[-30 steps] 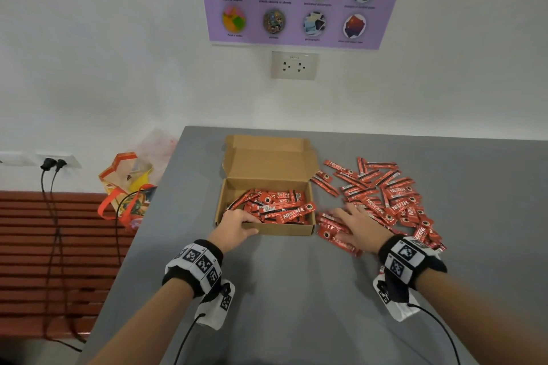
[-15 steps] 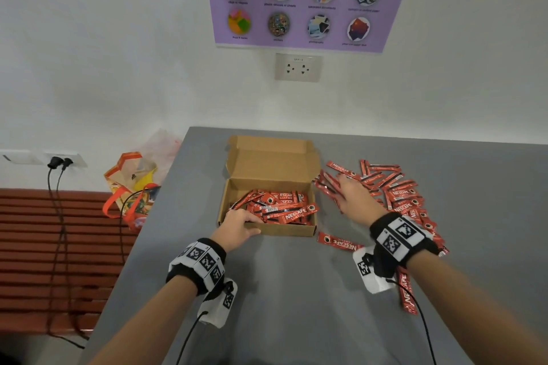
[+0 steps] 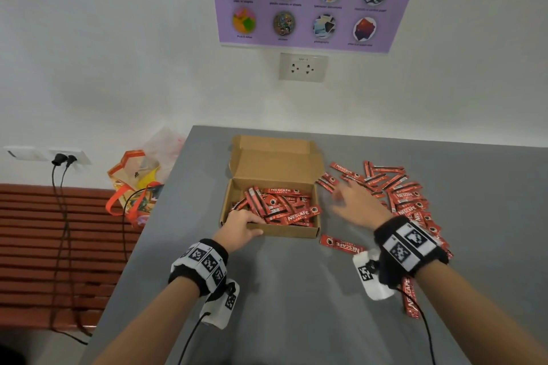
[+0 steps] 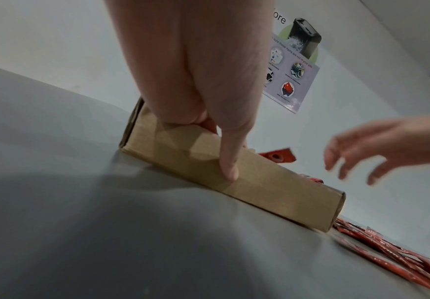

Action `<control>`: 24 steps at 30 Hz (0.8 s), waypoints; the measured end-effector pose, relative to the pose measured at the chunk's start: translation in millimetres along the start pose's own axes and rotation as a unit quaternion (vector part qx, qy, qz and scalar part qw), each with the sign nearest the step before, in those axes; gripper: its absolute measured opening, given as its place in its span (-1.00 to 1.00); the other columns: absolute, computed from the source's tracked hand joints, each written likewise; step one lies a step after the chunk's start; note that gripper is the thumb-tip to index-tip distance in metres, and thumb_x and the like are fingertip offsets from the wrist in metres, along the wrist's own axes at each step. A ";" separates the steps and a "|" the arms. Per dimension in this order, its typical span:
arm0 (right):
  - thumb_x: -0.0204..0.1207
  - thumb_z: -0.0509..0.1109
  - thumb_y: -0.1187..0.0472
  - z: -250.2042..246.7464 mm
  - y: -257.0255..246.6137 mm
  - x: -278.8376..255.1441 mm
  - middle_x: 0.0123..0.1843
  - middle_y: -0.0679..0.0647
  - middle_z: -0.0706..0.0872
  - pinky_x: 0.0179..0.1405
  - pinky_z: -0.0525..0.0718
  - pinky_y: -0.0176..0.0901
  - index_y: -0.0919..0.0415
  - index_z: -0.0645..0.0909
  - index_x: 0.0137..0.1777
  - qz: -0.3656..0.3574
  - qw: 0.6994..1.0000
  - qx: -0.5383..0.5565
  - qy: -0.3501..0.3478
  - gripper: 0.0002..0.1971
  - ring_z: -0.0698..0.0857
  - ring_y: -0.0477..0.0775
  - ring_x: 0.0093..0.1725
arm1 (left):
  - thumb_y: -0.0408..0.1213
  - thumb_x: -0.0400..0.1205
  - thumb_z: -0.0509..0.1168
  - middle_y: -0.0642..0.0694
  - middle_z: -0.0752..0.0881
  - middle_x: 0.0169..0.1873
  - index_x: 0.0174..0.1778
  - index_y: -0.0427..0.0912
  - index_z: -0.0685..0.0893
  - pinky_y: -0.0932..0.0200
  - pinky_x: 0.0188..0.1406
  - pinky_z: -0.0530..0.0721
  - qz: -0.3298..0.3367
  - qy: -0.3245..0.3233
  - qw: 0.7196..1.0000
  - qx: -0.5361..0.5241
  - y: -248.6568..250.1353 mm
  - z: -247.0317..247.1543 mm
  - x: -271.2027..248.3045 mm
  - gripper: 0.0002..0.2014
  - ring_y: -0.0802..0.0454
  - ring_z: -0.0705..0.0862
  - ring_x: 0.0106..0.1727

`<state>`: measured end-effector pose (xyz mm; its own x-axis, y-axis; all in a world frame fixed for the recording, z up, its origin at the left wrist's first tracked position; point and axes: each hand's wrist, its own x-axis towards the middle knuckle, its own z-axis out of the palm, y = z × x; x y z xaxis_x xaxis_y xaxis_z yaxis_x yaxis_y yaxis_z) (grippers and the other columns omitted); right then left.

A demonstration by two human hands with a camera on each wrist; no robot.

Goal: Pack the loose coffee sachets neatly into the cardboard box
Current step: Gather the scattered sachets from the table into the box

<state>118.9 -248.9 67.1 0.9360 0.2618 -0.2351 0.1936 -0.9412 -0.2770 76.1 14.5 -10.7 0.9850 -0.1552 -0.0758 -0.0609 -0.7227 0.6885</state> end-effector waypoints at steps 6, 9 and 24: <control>0.28 0.62 0.06 42.0 20.2 -19.2 0.15 0.10 0.68 0.14 0.60 -0.11 0.24 0.56 0.17 0.080 0.988 -0.018 -0.133 -0.48 0.65 0.09 0.13 | -0.40 0.52 0.43 -0.16 0.76 0.08 0.10 -0.28 0.76 0.37 0.18 0.47 0.002 0.003 1.000 0.005 1.8 -1.3 -0.6 -0.76 -0.01 0.67 0.15; 0.39 0.56 0.12 46.1 19.4 -19.1 0.13 0.15 0.69 -0.02 0.53 -0.23 0.28 0.58 0.13 0.078 0.988 -0.011 -0.132 -0.61 0.65 0.07 0.08 | -0.40 0.52 0.42 -0.14 0.76 0.08 0.11 -0.26 0.76 0.34 0.20 0.50 0.001 -0.001 1.000 0.006 3.0 -1.4 -1.3 -0.76 0.00 0.67 0.14; 0.59 0.21 -0.12 18.6 -59.5 2.1 -0.12 -0.01 0.68 -0.23 0.63 -0.33 0.18 0.52 0.20 -0.068 0.988 0.085 0.113 -0.60 0.68 -0.08 -0.20 | -0.42 0.53 0.41 -0.12 0.75 0.10 0.10 -0.26 0.77 0.33 0.23 0.49 0.004 -0.013 1.000 -0.007 5.4 -3.6 -1.9 -0.78 0.02 0.66 0.17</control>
<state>103.9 -188.4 65.7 0.9504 0.3101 0.0243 0.2876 -0.8465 -0.4480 74.5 13.3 -4.2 0.9797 -0.1794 -0.0892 -0.0667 -0.7116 0.6994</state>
